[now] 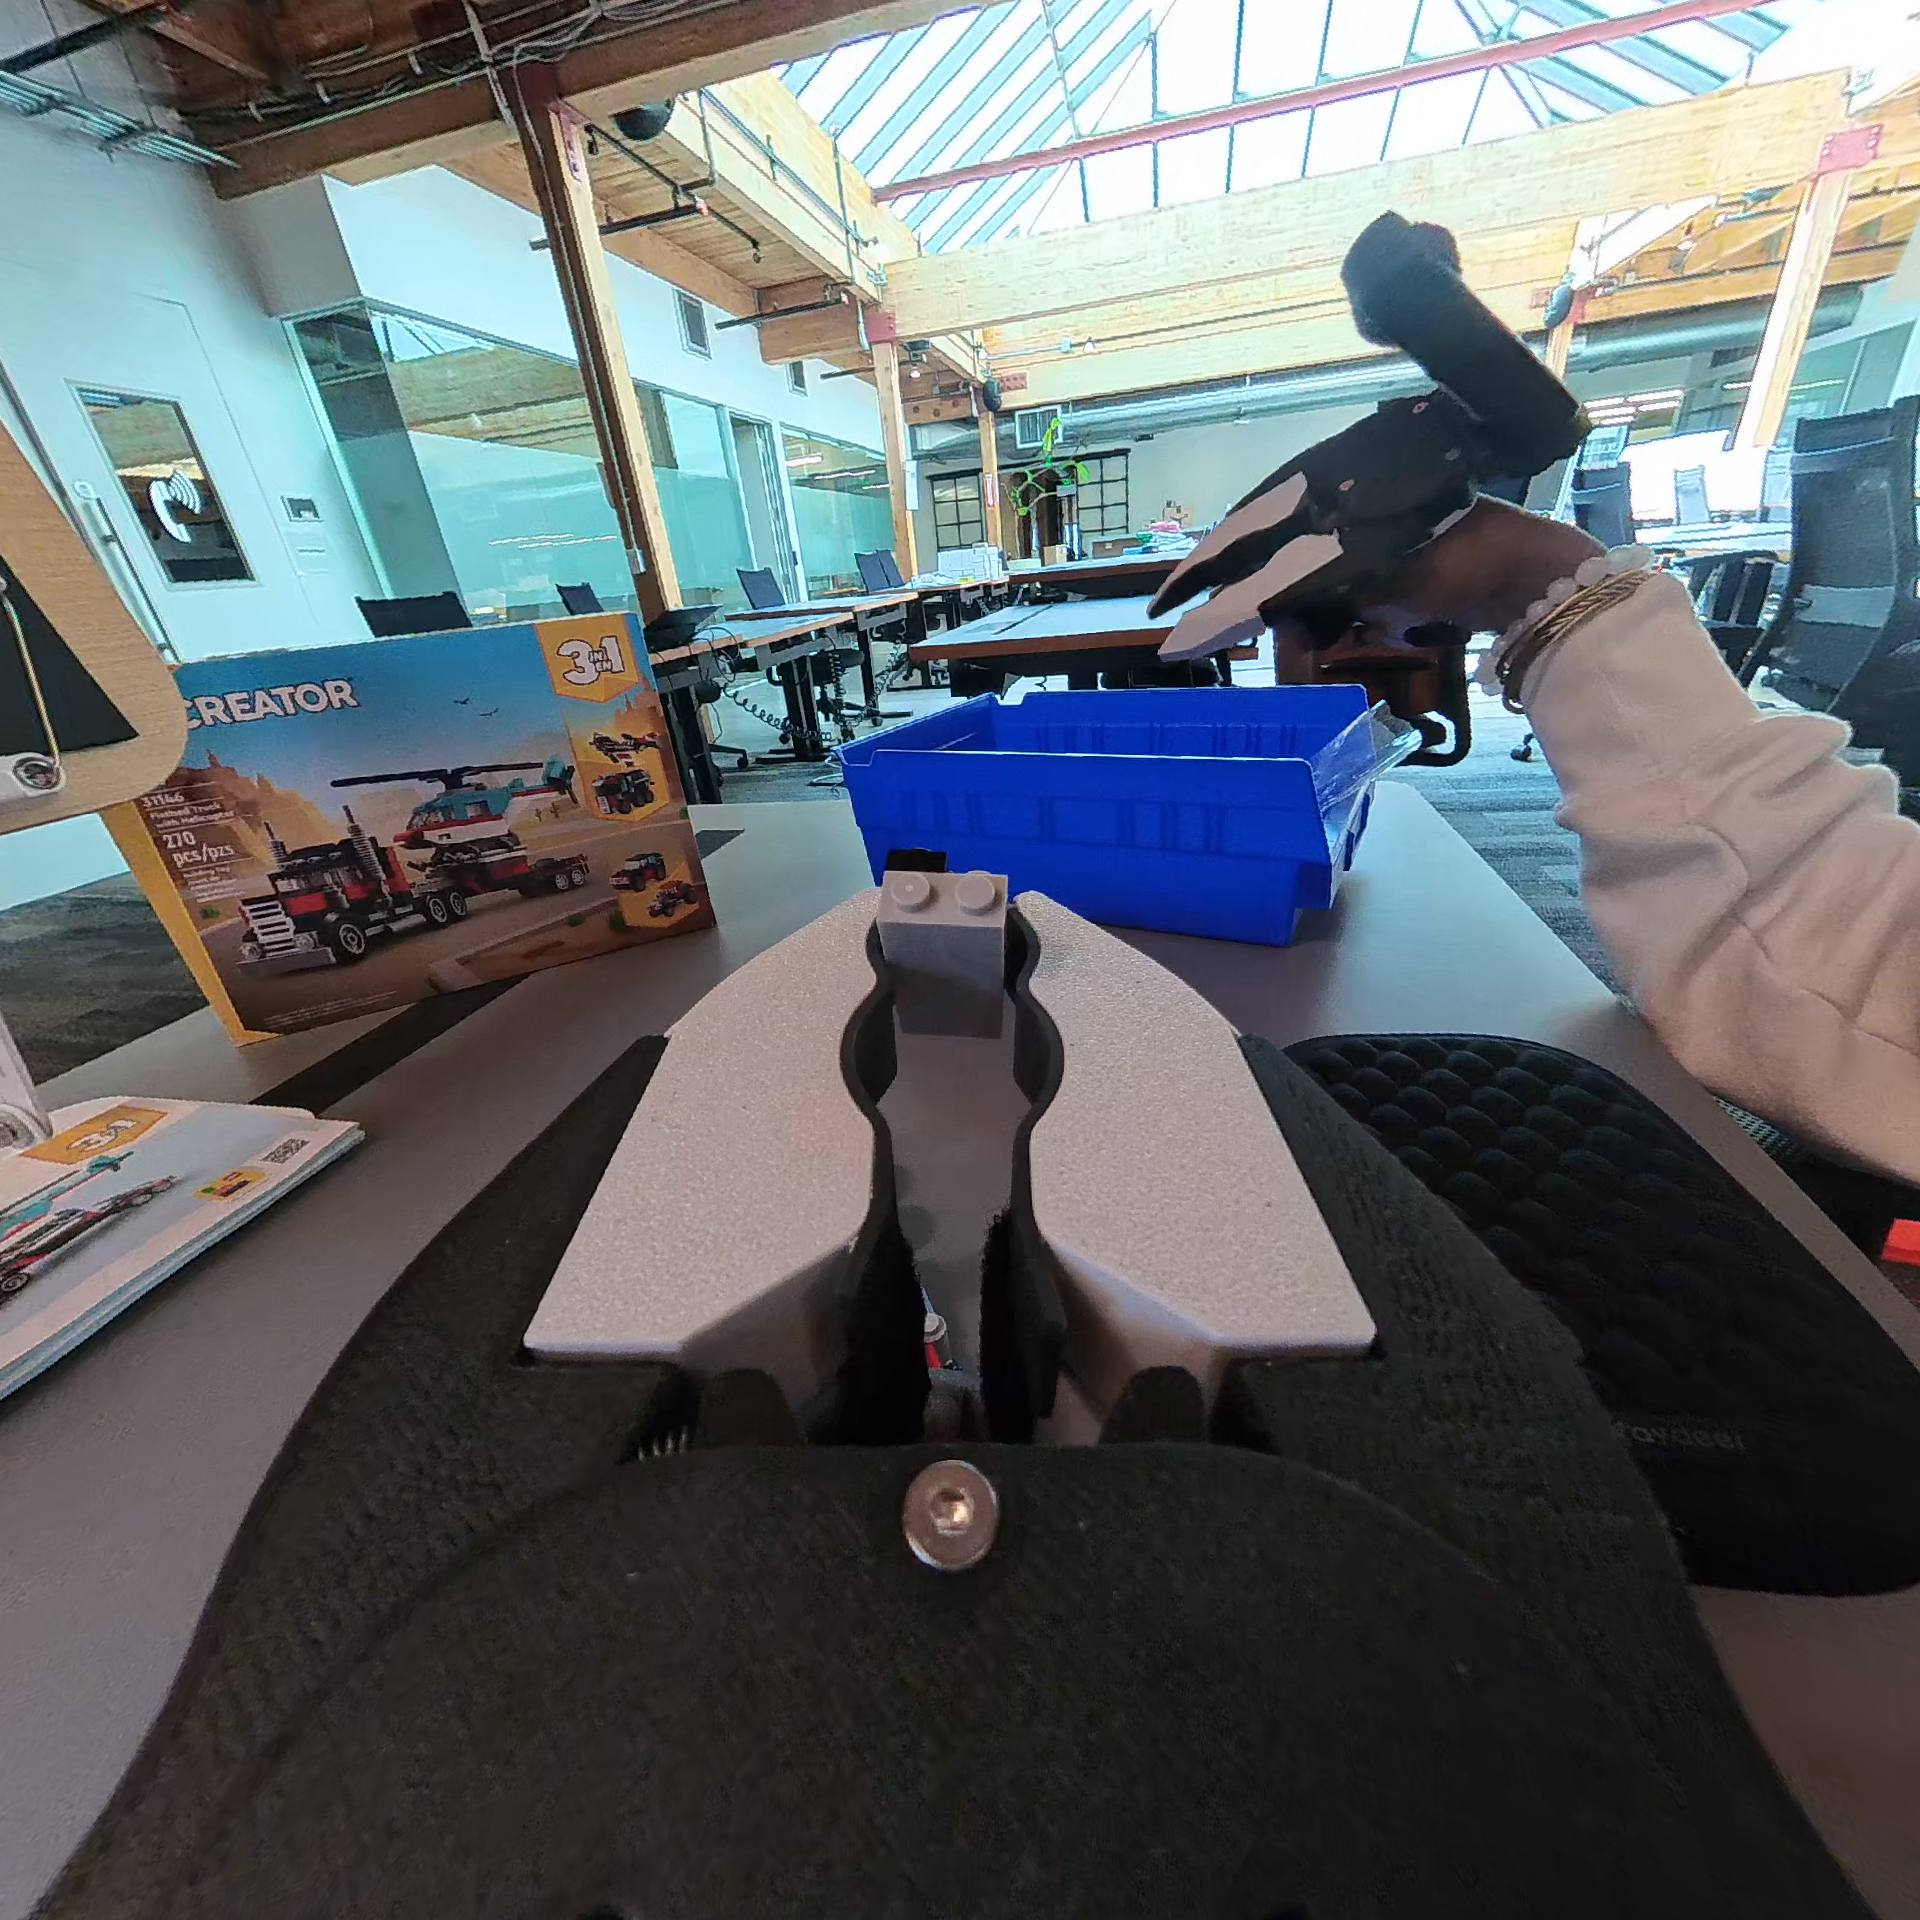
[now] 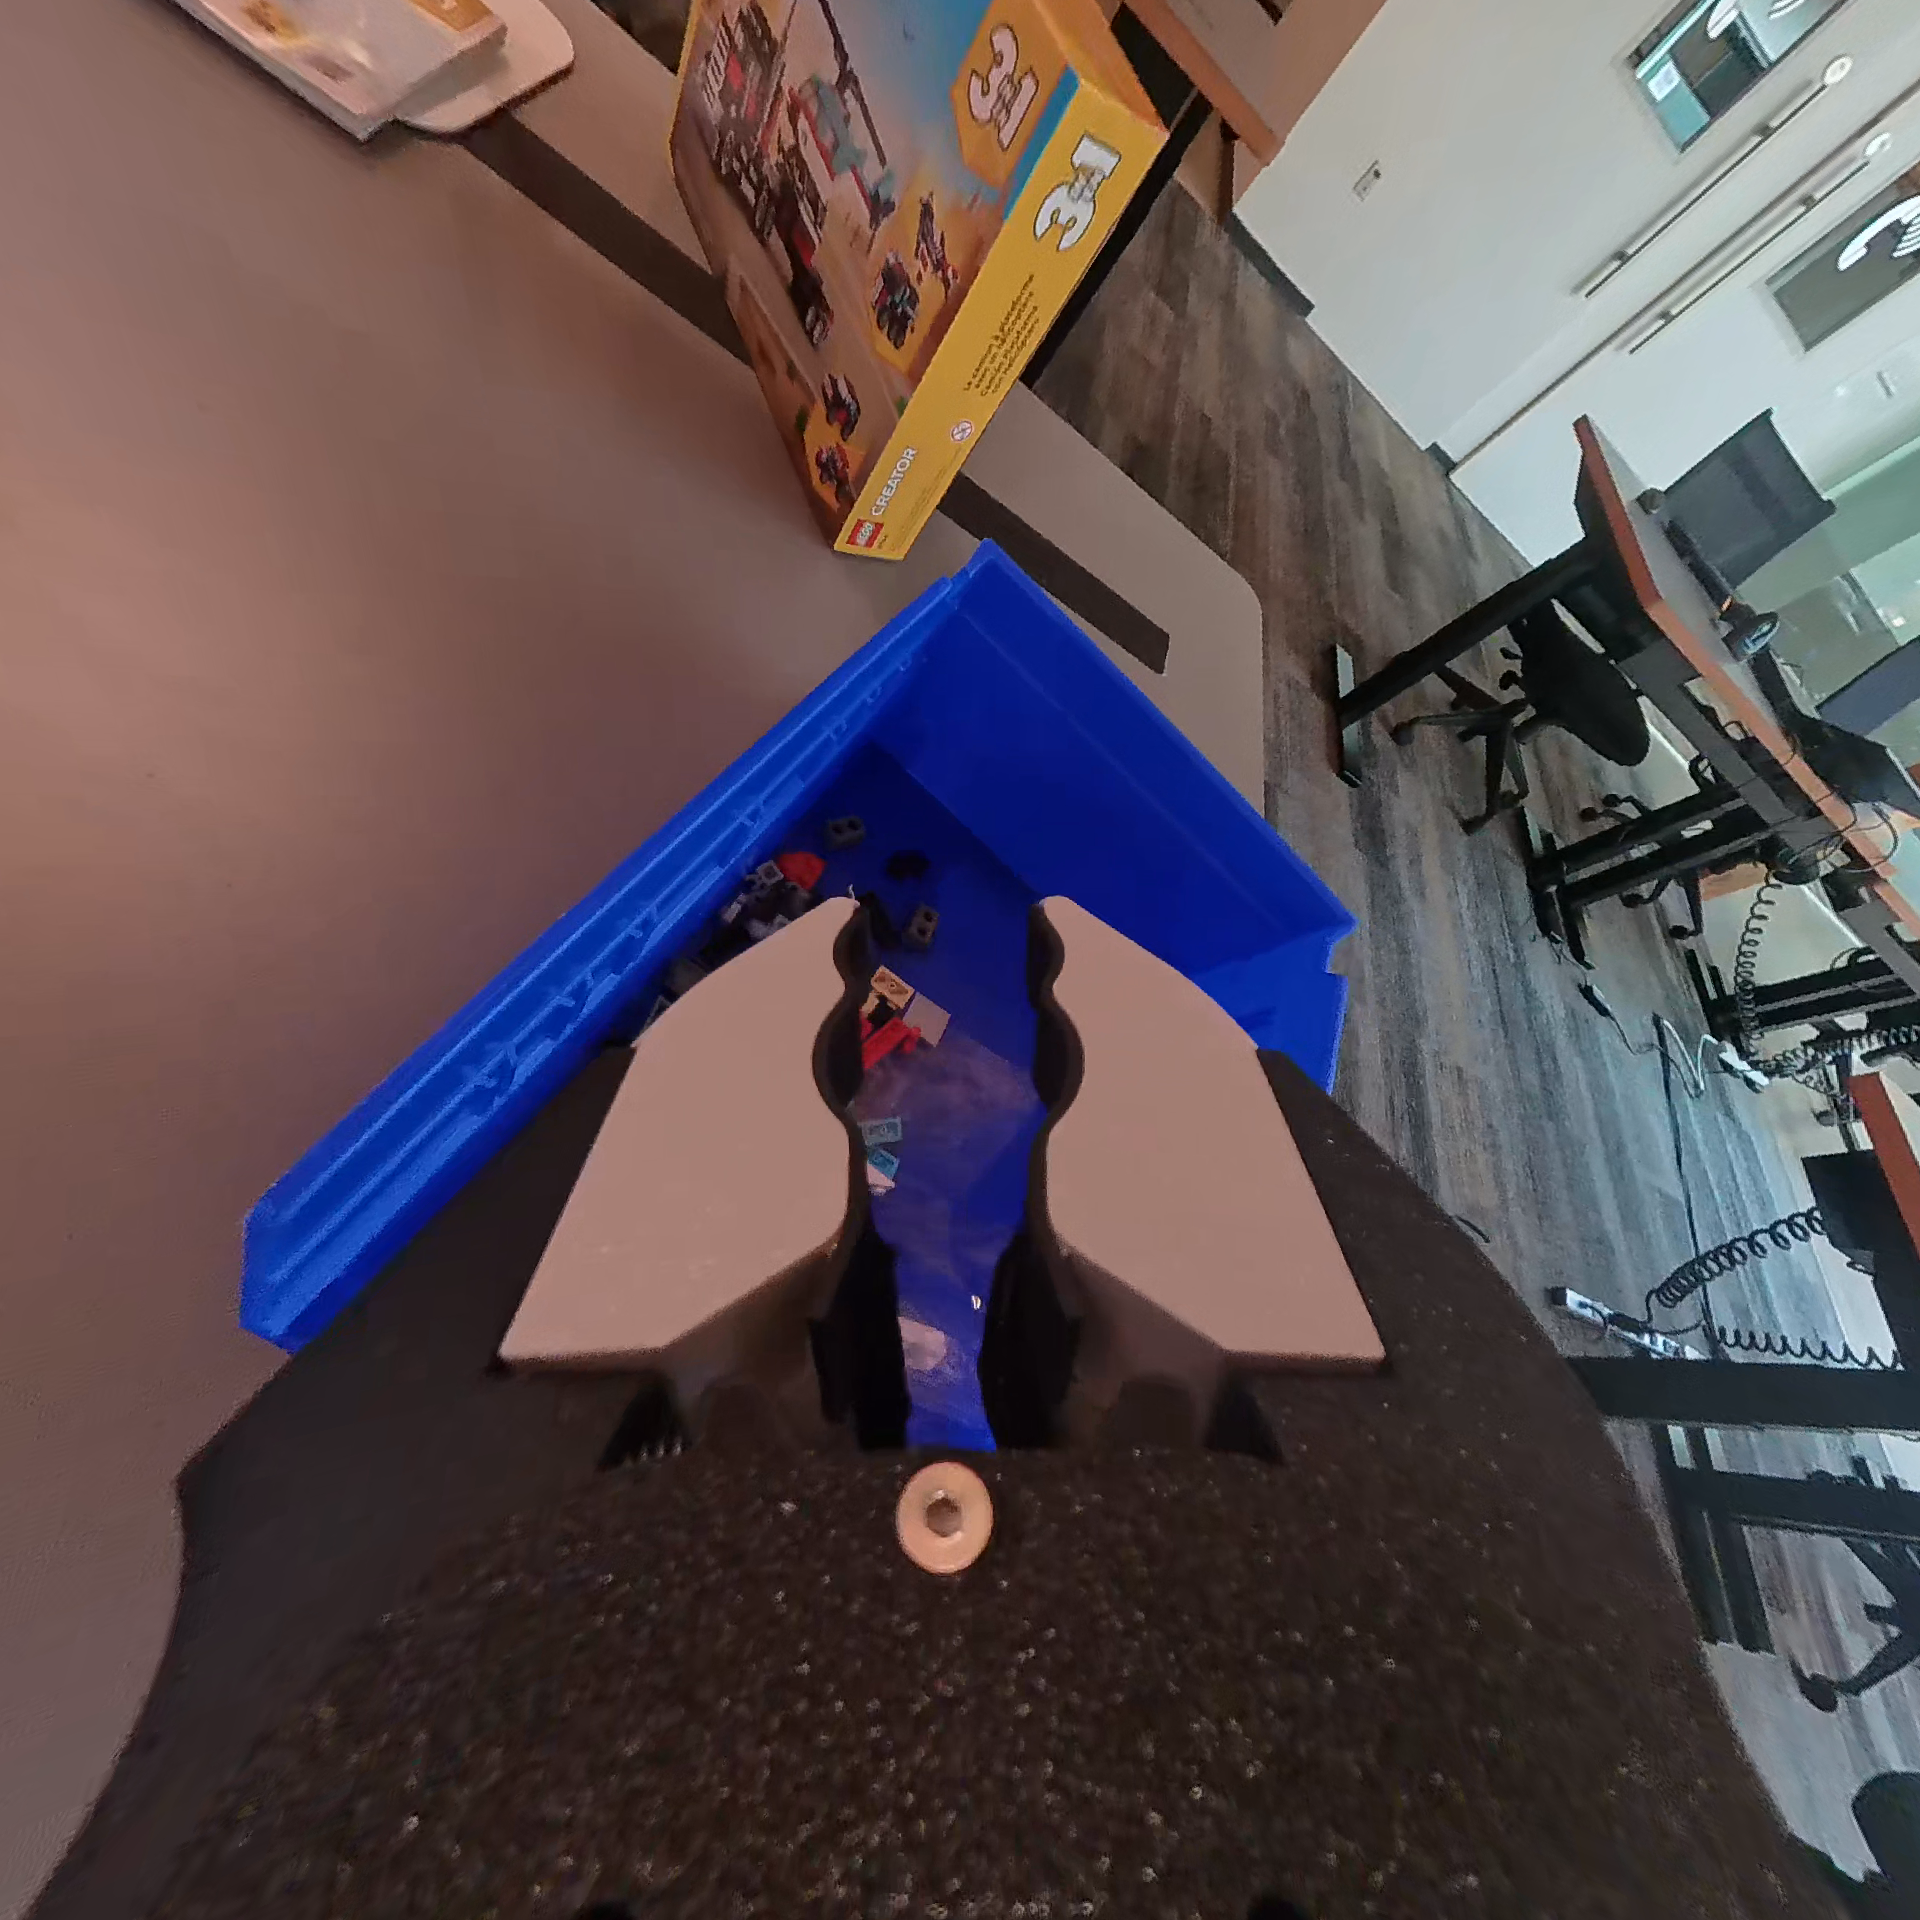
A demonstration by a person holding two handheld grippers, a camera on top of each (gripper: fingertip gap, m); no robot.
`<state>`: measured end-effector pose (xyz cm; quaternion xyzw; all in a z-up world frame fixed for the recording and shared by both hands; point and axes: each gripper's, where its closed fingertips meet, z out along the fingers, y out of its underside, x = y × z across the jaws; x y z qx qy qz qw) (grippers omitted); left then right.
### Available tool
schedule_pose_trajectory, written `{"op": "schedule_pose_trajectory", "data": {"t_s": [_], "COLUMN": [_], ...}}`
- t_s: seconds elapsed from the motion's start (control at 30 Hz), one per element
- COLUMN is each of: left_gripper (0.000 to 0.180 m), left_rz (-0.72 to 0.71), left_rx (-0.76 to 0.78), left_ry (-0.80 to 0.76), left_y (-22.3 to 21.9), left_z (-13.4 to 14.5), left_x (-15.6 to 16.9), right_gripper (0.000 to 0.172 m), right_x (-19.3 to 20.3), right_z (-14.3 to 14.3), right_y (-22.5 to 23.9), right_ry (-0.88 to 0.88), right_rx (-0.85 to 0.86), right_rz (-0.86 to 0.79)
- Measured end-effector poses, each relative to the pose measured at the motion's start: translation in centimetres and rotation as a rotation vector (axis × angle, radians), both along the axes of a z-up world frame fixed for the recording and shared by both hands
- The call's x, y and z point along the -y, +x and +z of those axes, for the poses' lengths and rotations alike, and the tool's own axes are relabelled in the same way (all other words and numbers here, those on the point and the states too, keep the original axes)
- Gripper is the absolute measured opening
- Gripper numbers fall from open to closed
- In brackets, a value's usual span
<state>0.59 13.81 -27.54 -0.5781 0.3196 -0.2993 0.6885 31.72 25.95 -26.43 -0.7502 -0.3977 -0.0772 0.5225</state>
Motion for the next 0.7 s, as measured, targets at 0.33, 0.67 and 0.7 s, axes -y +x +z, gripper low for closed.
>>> {"op": "schedule_pose_trajectory", "data": {"t_s": [0.33,0.67,0.7], "left_gripper": [0.018,0.018,0.018], "left_rz": [-0.362,-0.71,-0.735], "left_rx": [0.255,0.221,0.207], "left_ry": [-0.047,-0.161,-0.173], "left_y": [1.2,3.2,3.5], "left_z": [2.6,2.1,1.9], "left_x": [3.7,7.9,8.3], "right_gripper": [0.034,0.032,0.032], "right_x": [10.7,20.0,20.0], "right_z": [9.9,2.0,1.1], "right_y": [-15.6,-28.1,-28.6], "right_ry": [0.293,0.189,0.173], "right_rx": [-0.449,-0.064,-0.029], "right_rz": [0.818,1.352,1.359]}}
